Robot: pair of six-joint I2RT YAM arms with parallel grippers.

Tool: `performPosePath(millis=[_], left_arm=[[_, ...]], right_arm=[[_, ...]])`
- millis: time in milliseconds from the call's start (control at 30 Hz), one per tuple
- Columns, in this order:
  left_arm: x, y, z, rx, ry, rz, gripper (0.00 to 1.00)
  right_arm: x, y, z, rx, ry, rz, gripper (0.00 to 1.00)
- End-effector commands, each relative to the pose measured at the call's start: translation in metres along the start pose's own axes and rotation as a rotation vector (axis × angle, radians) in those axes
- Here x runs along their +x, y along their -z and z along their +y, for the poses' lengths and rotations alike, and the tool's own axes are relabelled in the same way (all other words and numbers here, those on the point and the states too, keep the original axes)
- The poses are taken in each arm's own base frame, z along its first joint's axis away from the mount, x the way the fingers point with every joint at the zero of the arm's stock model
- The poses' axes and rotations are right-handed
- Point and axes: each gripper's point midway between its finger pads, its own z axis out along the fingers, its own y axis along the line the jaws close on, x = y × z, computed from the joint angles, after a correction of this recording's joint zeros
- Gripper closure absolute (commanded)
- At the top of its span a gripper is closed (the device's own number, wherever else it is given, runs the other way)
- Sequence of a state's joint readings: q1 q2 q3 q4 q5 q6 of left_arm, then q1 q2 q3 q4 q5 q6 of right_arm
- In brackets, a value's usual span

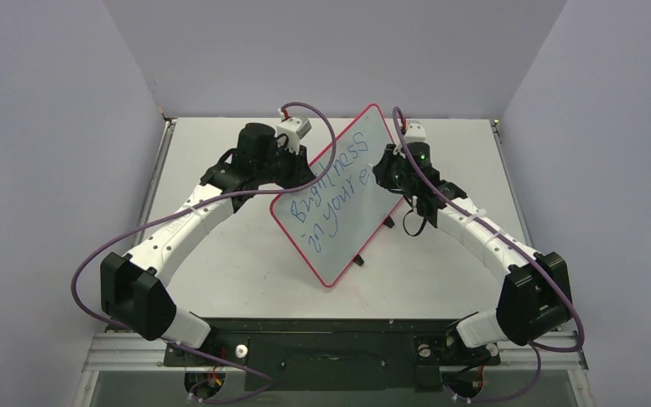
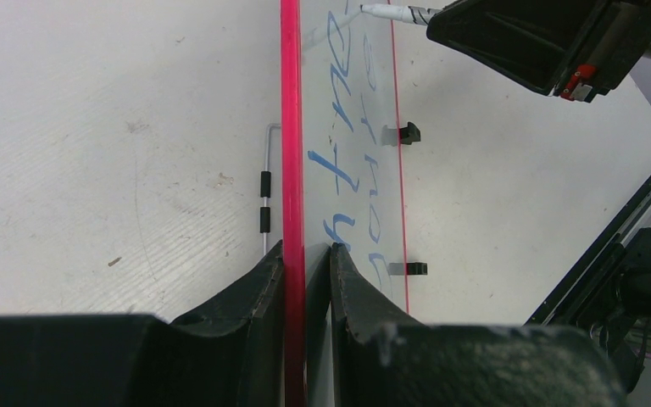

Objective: Write a sentence on the whiteboard

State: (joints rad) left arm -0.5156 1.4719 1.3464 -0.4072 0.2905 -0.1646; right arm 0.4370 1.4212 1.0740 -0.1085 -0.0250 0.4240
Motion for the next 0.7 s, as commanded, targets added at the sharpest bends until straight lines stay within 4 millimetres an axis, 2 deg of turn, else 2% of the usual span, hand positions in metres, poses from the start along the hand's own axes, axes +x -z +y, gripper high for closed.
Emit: performPosePath(millis=[0,433,667], left_arm=[[-0.022,0.013,0.014,-0.081,-0.126,-0.079,1.00],[-0.022,0.013,0.013,-0.080,-0.127,-0.079,1.00],[-0.021,0.012,0.013,-0.079,-0.126,-0.077,1.00]], right_arm=[[-0.024,-0.003,0.013,-0.055,-0.019,-0.063,1.00],[0.005,0.002,0.004,-0.053,-0.026,-0.015,1.00],[0.014,0.002,-0.001,-0.037,-0.024,-0.003,1.00]])
